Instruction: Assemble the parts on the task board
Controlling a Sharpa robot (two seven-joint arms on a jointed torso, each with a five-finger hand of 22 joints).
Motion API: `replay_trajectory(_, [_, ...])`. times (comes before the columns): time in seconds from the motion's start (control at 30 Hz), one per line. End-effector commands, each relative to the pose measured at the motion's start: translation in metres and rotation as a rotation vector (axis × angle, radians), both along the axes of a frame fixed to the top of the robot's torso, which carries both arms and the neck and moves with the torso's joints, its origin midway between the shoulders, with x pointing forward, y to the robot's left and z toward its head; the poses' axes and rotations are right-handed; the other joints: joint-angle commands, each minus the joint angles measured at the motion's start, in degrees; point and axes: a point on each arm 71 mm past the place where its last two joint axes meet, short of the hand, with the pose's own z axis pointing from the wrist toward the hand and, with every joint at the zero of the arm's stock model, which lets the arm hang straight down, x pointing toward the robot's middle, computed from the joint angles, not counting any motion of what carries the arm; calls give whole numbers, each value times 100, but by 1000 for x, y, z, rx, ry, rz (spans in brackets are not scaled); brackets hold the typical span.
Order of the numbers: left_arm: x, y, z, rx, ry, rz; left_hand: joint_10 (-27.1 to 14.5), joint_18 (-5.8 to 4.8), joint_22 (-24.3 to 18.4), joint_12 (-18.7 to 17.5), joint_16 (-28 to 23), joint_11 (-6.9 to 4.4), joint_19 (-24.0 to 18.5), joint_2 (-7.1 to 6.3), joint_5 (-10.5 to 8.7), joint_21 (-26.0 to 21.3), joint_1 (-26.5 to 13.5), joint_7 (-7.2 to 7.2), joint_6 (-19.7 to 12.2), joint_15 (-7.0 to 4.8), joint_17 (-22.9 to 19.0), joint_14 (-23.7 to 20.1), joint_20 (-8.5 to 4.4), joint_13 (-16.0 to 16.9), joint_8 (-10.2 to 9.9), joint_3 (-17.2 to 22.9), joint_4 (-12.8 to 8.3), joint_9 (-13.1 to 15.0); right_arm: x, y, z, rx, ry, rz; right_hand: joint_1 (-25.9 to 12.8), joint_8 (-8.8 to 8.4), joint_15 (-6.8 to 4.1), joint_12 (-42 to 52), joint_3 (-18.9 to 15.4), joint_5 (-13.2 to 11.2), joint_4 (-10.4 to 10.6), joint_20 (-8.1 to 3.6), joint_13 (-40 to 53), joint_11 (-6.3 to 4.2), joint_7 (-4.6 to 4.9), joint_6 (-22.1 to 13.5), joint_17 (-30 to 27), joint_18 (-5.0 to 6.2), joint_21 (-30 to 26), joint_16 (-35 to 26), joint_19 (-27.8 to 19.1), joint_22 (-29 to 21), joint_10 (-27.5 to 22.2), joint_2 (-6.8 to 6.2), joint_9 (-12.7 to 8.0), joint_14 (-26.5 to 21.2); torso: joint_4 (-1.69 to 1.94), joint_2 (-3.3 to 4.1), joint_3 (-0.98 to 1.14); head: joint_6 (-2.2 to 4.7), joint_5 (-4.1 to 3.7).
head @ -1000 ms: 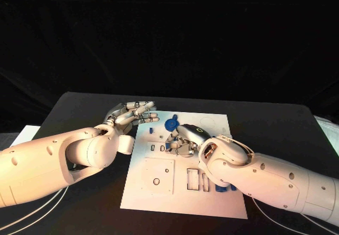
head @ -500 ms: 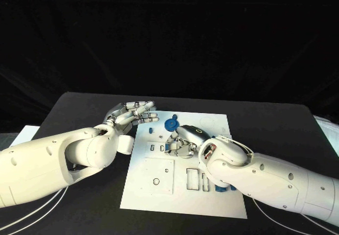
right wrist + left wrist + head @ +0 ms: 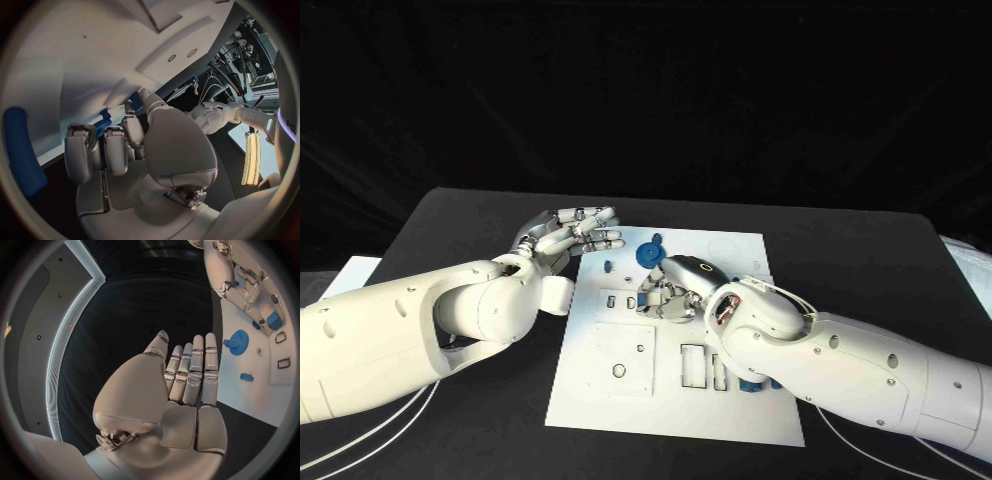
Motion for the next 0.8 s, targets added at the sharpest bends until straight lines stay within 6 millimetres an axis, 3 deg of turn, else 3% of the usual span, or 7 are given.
replay_trajectory(0.03, [0,-2,1,-13,-5,-18,25,64,-6,-22,-39,12,15,32,-32,-33,12,4,21,-2,7,-4,19,-6,-39,-4,-27,-2,0,-3,-5,-17,3,-23,-35,-37,60,-90,-71,-102,18,20,-55,27,24,-116,579,-6,-47,-39,-44,450,-61,-106,-25,416,-1,0,0,7,-4])
replay_trajectory(0.23, [0,-2,1,-13,-4,-20,25,64,-6,-22,-39,12,15,32,-32,-33,12,4,21,-2,7,-4,19,-6,-39,-4,-27,-2,-3,-3,1,58,-44,-42,-181,-38,128,-483,-401,-295,160,84,-317,105,105,-487,497,14,-98,-96,-105,364,-259,-271,-62,397,2,0,4,18,-9])
replay_trajectory(0.53, [2,-1,-2,2,13,-33,21,72,5,-37,-7,9,83,43,-33,4,-2,8,24,-25,46,99,0,-8,-53,-4,-50,-2,-22,-10,31,263,-151,-8,10,-15,167,-995,-790,-162,463,129,-729,149,151,-690,319,63,-219,-224,-248,160,-522,-318,-45,354,-9,-21,21,59,16])
replay_trajectory(0.67, [3,0,-4,61,12,-56,300,80,104,52,202,-113,442,73,-32,236,-60,-78,129,-186,237,595,-152,30,-39,-9,-68,9,-25,-21,58,324,-185,71,85,0,169,-968,-837,-234,552,133,-738,150,150,-683,299,75,-253,-243,-288,105,-515,-258,-36,349,-15,-44,32,64,-6])
replay_trajectory(0.73, [4,1,-6,119,22,-82,803,90,240,252,593,-296,841,83,-43,522,-134,-197,280,-392,495,1282,-328,115,15,-23,-18,29,-22,-33,71,353,-175,92,128,8,168,-960,-838,-227,566,133,-742,147,147,-671,292,89,-287,-250,-333,45,-516,-222,-32,347,-23,-76,41,68,-8])
replay_trajectory(0.77, [4,1,-8,151,33,-99,1123,61,386,368,1006,-425,1220,76,-42,816,-212,-298,407,-549,759,1862,-485,173,60,-48,48,46,-19,-41,77,366,-161,93,172,13,165,-949,-833,-204,565,132,-742,144,144,-661,312,91,-295,-240,-339,36,-516,-191,-29,352,-23,-98,44,69,-9])
replay_trajectory(0.8, [4,1,-10,186,47,-117,1298,85,480,426,1266,-487,1403,67,-43,991,-259,-346,484,-634,954,2105,-573,208,83,-63,95,56,-16,-49,82,380,-146,85,211,18,163,-929,-821,-180,558,130,-734,140,141,-651,323,90,-295,-235,-335,41,-509,-158,-26,354,-30,-124,47,62,-4])
